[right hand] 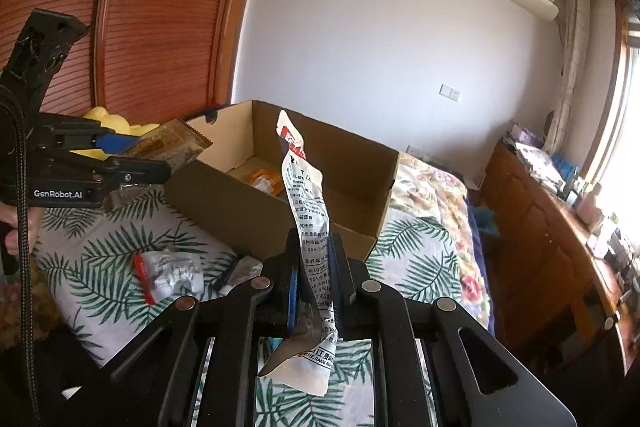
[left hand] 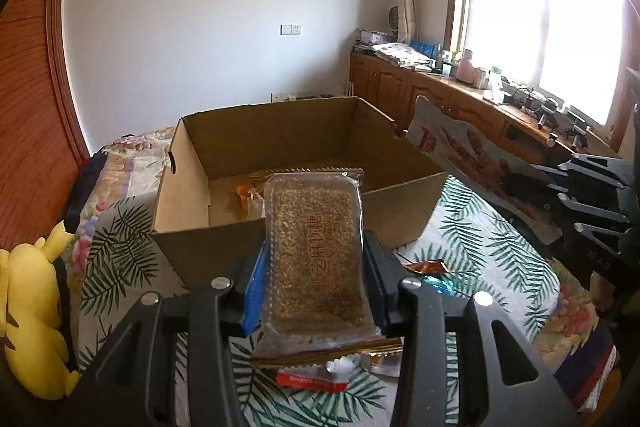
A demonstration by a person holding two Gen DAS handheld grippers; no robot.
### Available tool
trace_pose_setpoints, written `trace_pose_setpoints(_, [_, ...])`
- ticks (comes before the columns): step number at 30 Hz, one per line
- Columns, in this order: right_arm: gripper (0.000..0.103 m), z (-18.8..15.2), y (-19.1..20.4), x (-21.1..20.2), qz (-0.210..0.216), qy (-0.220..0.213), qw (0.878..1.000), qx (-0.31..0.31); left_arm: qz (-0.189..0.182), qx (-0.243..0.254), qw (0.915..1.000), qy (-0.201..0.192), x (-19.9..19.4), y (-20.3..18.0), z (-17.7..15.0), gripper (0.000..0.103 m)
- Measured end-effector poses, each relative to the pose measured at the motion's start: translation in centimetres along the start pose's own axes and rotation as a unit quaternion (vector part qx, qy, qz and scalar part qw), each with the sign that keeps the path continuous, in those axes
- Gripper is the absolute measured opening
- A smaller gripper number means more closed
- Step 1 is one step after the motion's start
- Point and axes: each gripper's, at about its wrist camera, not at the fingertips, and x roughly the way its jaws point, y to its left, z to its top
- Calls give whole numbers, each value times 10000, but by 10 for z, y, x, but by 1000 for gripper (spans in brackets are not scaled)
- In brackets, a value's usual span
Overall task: Organize snacks
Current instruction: 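Carry the granola pack and white packet over the box with both tools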
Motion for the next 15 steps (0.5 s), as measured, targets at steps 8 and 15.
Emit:
trace_pose_setpoints(8, [11,18,-3,18,-114,47,9998,-164,201,-41,9998,80,22,14,17,41])
trace_pose_setpoints(15, [11,26,-6,41,-215,203,9992,-265,425,-313,9984,203,52,33,22,42])
